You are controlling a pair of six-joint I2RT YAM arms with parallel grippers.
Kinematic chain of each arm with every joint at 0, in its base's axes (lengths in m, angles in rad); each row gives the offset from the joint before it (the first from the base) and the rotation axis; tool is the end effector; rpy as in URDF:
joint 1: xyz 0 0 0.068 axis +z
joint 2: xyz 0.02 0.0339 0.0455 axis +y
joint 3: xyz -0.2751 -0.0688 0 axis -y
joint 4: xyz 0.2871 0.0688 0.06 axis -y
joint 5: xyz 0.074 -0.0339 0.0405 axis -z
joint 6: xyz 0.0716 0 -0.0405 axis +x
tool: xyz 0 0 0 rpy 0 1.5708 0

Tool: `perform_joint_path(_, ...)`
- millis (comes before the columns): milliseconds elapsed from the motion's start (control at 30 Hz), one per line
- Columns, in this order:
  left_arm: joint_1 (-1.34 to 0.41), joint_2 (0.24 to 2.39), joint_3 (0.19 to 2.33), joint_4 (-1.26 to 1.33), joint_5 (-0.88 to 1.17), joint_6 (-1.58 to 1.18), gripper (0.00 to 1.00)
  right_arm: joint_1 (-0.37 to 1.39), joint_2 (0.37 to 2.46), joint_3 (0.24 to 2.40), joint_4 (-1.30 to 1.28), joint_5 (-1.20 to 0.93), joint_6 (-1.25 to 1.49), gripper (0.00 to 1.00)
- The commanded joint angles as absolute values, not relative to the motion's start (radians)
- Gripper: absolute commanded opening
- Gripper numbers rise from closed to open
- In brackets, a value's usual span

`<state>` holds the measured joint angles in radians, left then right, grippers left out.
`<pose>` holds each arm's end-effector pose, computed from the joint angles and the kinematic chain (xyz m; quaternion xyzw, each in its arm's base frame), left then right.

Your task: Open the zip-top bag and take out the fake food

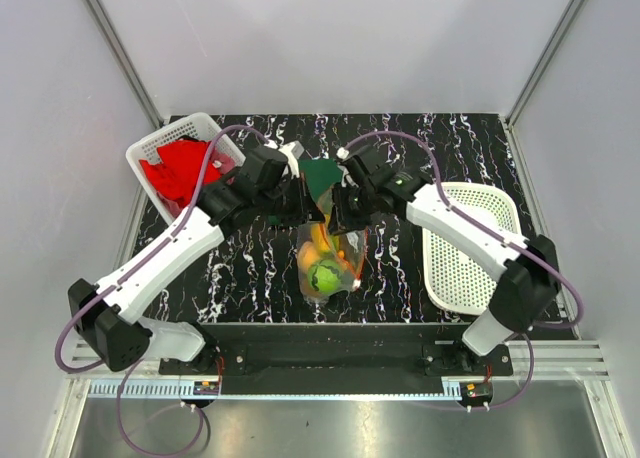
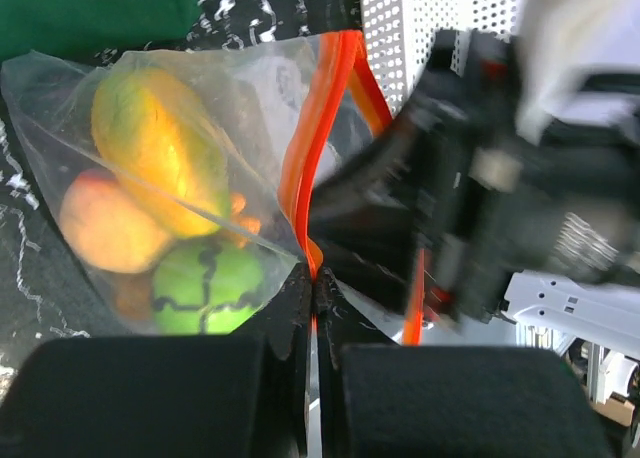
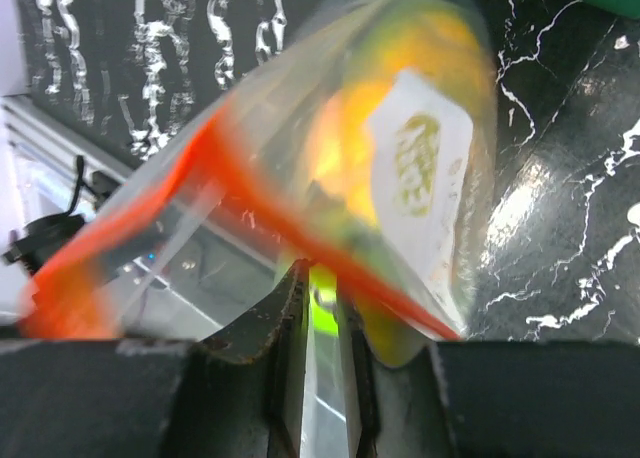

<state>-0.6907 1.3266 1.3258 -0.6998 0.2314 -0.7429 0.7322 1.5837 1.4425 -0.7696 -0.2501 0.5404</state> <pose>0.2597 -0.2359 0.3476 0.0251 0.9017 -0.3540 0.2469 0.2887 0.2833 0.2943 -0.1301 0.9305 0.2860 0.1885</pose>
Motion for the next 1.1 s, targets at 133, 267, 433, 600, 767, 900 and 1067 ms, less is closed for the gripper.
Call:
perform_joint_path(133,-0.689,1.241,1.267,-0.618,0.181,-0.761,0.00,0.735,1.687,1.476,-0.686,-0.248,0.546,0.31)
perform_joint_path(267,-0.687,1.232,1.255,-0.597,0.179,-0.730,0.00,0.739,1.716,1.459,-0.661,-0.265,0.549,0.34)
perform_joint_path(433,-0.667,1.236,1.249,-0.594,0.198,-0.693,0.00,0.747,1.736,1.401,-0.600,-0.304,0.554,0.41)
perform_joint_path(600,-0.653,1.250,1.239,-0.575,0.221,-0.678,0.00,0.764,1.756,1.364,-0.566,-0.296,0.558,0.55)
perform_joint_path(767,-0.655,1.253,1.220,-0.552,0.247,-0.684,0.00,0.779,1.795,1.356,-0.552,-0.267,0.543,0.61)
perform_joint_path(900,-0.653,1.247,1.186,-0.534,0.268,-0.690,0.00,0.785,1.831,1.353,-0.514,-0.262,0.535,0.68)
perform_joint_path(1067,-0.653,1.232,1.164,-0.526,0.273,-0.689,0.00,0.787,1.848,1.341,-0.453,-0.259,0.535,0.73)
